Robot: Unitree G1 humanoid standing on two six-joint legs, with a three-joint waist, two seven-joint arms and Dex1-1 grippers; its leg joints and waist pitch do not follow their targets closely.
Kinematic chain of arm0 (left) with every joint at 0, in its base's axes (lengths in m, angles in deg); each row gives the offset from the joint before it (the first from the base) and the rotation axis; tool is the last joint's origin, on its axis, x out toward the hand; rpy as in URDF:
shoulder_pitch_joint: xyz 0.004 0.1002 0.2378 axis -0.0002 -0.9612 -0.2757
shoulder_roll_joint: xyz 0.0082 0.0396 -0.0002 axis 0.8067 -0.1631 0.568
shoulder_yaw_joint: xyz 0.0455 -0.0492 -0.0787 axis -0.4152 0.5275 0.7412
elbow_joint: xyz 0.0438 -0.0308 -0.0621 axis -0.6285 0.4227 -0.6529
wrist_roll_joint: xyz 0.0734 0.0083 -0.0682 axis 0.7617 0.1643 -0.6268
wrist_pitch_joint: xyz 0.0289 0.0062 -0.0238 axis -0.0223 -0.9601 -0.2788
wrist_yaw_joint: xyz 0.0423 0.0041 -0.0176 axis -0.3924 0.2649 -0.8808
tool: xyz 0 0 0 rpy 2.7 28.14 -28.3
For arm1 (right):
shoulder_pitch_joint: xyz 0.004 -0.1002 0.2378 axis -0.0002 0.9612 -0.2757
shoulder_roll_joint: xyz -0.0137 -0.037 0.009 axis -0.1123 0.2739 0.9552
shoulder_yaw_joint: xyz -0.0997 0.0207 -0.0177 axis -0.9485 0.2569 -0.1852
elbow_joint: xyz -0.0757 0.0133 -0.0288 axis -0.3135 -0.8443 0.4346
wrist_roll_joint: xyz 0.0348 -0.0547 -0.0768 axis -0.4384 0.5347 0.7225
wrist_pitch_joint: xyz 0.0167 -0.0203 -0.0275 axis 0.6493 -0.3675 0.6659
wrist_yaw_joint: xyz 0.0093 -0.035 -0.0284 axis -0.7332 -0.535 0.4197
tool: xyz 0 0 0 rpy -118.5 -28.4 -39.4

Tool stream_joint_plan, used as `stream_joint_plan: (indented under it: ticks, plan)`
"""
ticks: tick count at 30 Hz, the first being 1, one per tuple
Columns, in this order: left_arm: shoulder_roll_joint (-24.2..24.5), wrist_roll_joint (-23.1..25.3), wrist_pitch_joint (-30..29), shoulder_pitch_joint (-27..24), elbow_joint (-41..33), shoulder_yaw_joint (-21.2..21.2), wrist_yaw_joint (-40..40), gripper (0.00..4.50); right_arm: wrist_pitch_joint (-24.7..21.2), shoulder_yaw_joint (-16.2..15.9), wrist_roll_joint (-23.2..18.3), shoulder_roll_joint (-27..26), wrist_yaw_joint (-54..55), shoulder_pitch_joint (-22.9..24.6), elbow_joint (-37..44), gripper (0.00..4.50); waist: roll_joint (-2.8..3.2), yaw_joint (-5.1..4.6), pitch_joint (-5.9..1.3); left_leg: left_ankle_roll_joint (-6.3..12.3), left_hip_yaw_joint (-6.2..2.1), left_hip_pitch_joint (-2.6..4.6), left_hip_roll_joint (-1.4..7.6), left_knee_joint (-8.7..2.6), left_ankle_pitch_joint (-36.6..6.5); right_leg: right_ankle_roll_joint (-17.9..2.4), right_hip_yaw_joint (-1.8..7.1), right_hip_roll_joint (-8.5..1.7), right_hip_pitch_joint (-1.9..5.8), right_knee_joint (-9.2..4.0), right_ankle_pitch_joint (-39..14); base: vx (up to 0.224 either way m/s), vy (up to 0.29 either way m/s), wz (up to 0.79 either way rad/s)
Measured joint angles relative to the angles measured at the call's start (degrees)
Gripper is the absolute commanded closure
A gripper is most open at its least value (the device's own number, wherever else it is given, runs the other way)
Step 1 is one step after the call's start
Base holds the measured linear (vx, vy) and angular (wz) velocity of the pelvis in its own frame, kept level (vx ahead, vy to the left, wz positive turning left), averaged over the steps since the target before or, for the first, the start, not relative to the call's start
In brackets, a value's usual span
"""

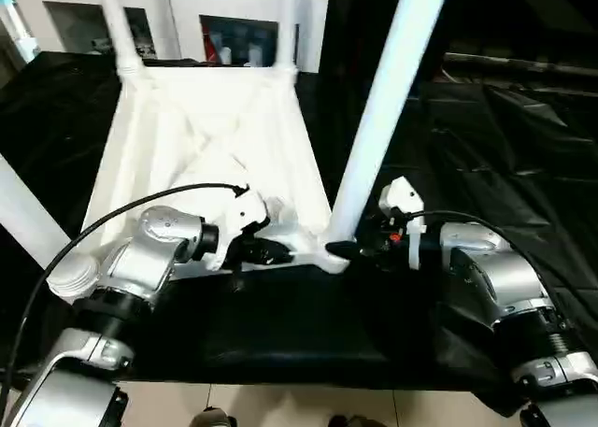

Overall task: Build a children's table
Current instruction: Rotate leg to tighten

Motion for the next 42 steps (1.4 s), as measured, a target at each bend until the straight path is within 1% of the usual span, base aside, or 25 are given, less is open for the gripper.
stream_joint_plan:
  ticks: [1, 2, 3, 6, 12, 15, 16, 17, 19, 20, 24, 27, 29, 33, 34, 35, 37, 39, 41, 42]
  plan:
    - [0.0, 0.0, 0.0, 0.0, 0.0, 0.0, 0.1, 4.5, 0.0, -0.1, 0.0, 0.0, 0.0, 0.0, 0.0, 2.13, 0.0, 0.04, 0.0, 0.0, 0.01, 0.0, 0.0, -0.02, 0.0, 0.0, 0.0, 0.0, 0.0, -0.01, 0.0, 0.0, 0.0, 0.0]
    - [0.0, 0.0, 0.0, 0.0, 0.0, 0.0, 0.2, 4.5, 0.1, -0.1, 0.0, 0.0, 0.0, 0.0, 0.2, 2.13, 0.0, 0.15, 0.0, 0.0, 0.01, 0.01, 0.0, -0.05, 0.0, 0.0, 0.0, 0.0, 0.0, -0.03, 0.0, 0.0, 0.0, 0.0]
    - [0.1, 0.0, 0.0, 0.0, 0.0, 0.0, 0.3, 4.5, 0.1, -0.2, 0.1, 0.2, -0.1, 0.0, 0.3, 2.24, 0.0, 0.24, 0.0, 0.0, 0.01, 0.02, 0.0, -0.06, 0.0, 0.0, 0.0, 0.0, 0.01, -0.04, 0.0, 0.0, 0.0, 0.0]
    - [0.1, 0.0, 0.0, 0.0, 0.0, 0.0, 0.3, 4.5, 0.2, -0.3, 0.3, 0.3, -0.1, 0.1, 0.6, 2.36, 0.0, 0.42, 0.0, 0.0, 0.03, 0.02, 0.0, -0.07, 0.0, 0.0, 0.0, 0.0, 0.01, -0.04, 0.0, 0.0, 0.0, 0.0]
    - [0.1, 0.0, 0.0, -0.2, -0.2, 0.0, 0.1, 4.5, 0.3, -0.6, 0.8, 0.4, 0.0, 0.4, 1.4, 2.43, 0.0, 0.53, 0.0, 0.0, 0.05, 0.04, 0.0, -0.09, 0.0, 0.0, 0.0, 0.0, 0.01, -0.05, 0.0, 0.0, 0.0, 0.0]
    - [-0.9, 0.6, 0.0, 0.1, 0.2, 0.1, -2.1, 4.5, 0.9, 0.1, 1.0, -0.4, 1.6, 0.6, 0.9, 2.44, 0.0, 0.78, 0.0, 0.0, 0.07, 0.1, 0.0, -0.05, 0.0, 0.0, 0.03, 0.0, 0.05, -0.03, 0.0, 0.0, 0.0, 0.0]
    - [-1.6, 0.9, 0.0, 0.7, 1.2, 0.1, -3.6, 4.5, 1.3, 0.8, 1.1, -1.4, 3.7, 0.5, -0.2, 2.45, 0.0, 0.76, -0.01, 0.0, 0.07, 0.16, 0.0, -0.03, 0.0, -0.1, 0.03, 0.0, 0.1, -0.03, 0.0, 0.0, 0.0, 0.0]
    - [-3.0, 1.8, -0.1, 1.7, 2.7, 0.6, -6.6, 4.5, 2.1, 2.4, 1.7, -3.6, 8.1, 0.0, -2.2, 2.46, -0.01, 0.47, -0.01, -0.01, 0.08, 0.19, 0.0, 0.04, 0.0, 0.0, 0.07, 0.01, 0.09, -0.02, 0.0, 0.0, 0.0, 0.0]
    - [-4.5, 2.3, -0.6, 2.6, 3.9, 0.7, -9.8, 4.5, 2.7, 3.5, 2.4, -5.2, 12.7, -0.4, -3.6, 2.47, 0.0, 0.05, 0.0, -0.02, 0.04, 0.18, -0.01, 0.09, 0.0, 0.0, 0.08, -0.02, 0.08, -0.04, 0.0, 0.0, 0.0, 0.0]
    - [-6.4, 2.9, -1.7, 3.4, 5.0, 0.9, -13.7, 4.5, 2.9, 4.7, 2.7, -7.1, 17.6, -1.2, -5.5, 2.47, 0.02, -0.3, -0.03, -0.01, 0.03, 0.25, -0.02, 0.17, 0.0, 0.0, 0.12, -0.02, 0.14, -0.03, 0.0, 0.0, 0.0, 0.0]
    - [-10.9, 3.9, -4.9, 5.3, 7.0, 1.9, -22.0, 4.5, 2.6, 7.4, 3.7, -11.7, 29.2, -3.5, -8.9, 2.49, 0.08, -0.89, -0.07, -0.01, -0.06, 0.2, -0.04, 0.2, 0.0, 0.0, 0.14, -0.03, 0.14, -0.09, 0.0, 0.0, 0.0, 0.0]
    - [-13.6, 4.6, -6.2, 6.4, 8.5, 2.9, -26.8, 4.5, 2.4, 8.4, 5.1, -14.4, 36.7, -5.4, -11.3, 2.49, 0.22, -0.99, -0.17, -0.01, -0.06, 0.21, -0.05, 0.19, 0.0, 0.0, 0.13, -0.03, 0.15, -0.11, 0.0, 0.0, 0.0, 0.0]
    - [-15.6, 5.2, -6.3, 7.4, 10.1, 3.1, -30.5, 4.5, 2.7, 8.8, 6.8, -16.2, 42.0, -7.5, -13.7, 2.49, 0.34, -0.99, -0.29, -0.01, -0.06, 0.2, -0.06, 0.13, 0.0, 0.0, 0.13, -0.04, 0.15, -0.15, 0.0, 0.0, 0.0, 0.0]
    - [-16.6, 5.6, -6.3, 7.6, 10.6, 3.0, -32.4, 4.5, 4.1, 9.6, 7.3, -17.1, 43.9, -8.2, -15.6, 2.49, 0.44, -0.82, -0.59, -0.01, 0.0, 0.2, -0.05, -0.1, 0.0, 0.1, 0.08, -0.03, 0.14, -0.23, 0.0, 0.0, 0.0, 0.0]
    - [-16.6, 5.6, -6.3, 7.6, 10.6, 3.0, -32.3, 4.5, 4.2, 9.7, 7.2, -17.2, 43.9, -8.3, -15.7, 2.14, 0.44, -0.83, -0.59, -0.01, 0.01, 0.2, -0.05, -0.12, 0.0, 0.1, 0.07, -0.02, 0.14, -0.23, 0.0, 0.0, 0.0, 0.0]
    - [-16.6, 5.6, -6.3, 7.6, 10.6, 3.0, -32.3, 4.5, 4.2, 9.8, 7.2, -17.2, 43.8, -8.3, -15.7, 2.14, 0.44, -0.82, -0.59, -0.01, 0.01, 0.21, -0.04, -0.12, 0.0, 0.1, 0.07, -0.01, 0.14, -0.23, 0.0, 0.0, 0.0, 0.0]
    - [-16.6, 5.7, -6.2, 7.6, 10.6, 3.0, -32.2, 4.5, 4.3, 10.1, 6.9, -17.2, 43.4, -8.4, -15.6, 1.8, 0.43, -0.87, -0.58, -0.01, 0.0, 0.21, -0.04, -0.12, 0.0, 0.1, 0.07, -0.01, 0.13, -0.25, 0.0, 0.0, 0.0, 0.0]
    - [-16.3, 5.7, -6.0, 7.6, 10.6, 3.0, -31.4, 4.5, 4.3, 10.1, 6.8, -17.0, 41.9, -8.4, -15.6, 1.75, 0.41, -0.93, -0.58, -0.01, -0.03, 0.2, -0.04, -0.13, 0.0, 0.2, 0.07, -0.01, 0.12, -0.27, -0.1, 0.0, 0.0, 0.0]
    - [-15.9, 5.7, -5.6, 7.6, 10.6, 2.9, -30.6, 4.5, 4.6, 10.1, 6.7, -16.2, 39.6, -8.4, -15.7, 1.48, 0.4, -0.96, -0.57, -0.01, -0.03, 0.17, -0.04, -0.19, 0.0, 0.2, 0.07, -0.01, 0.08, -0.29, -0.1, 0.0, 0.0, 0.0]
    - [-15.7, 5.6, -5.5, 7.5, 10.4, 2.9, -30.1, 4.5, 4.6, 9.9, 6.6, -15.5, 37.9, -8.2, -15.4, 1.48, 0.37, -0.92, -0.56, -0.01, -0.02, 0.17, -0.04, -0.22, 0.0, 0.2, 0.06, -0.01, 0.08, -0.28, -0.1, 0.0, 0.0, 0.0]
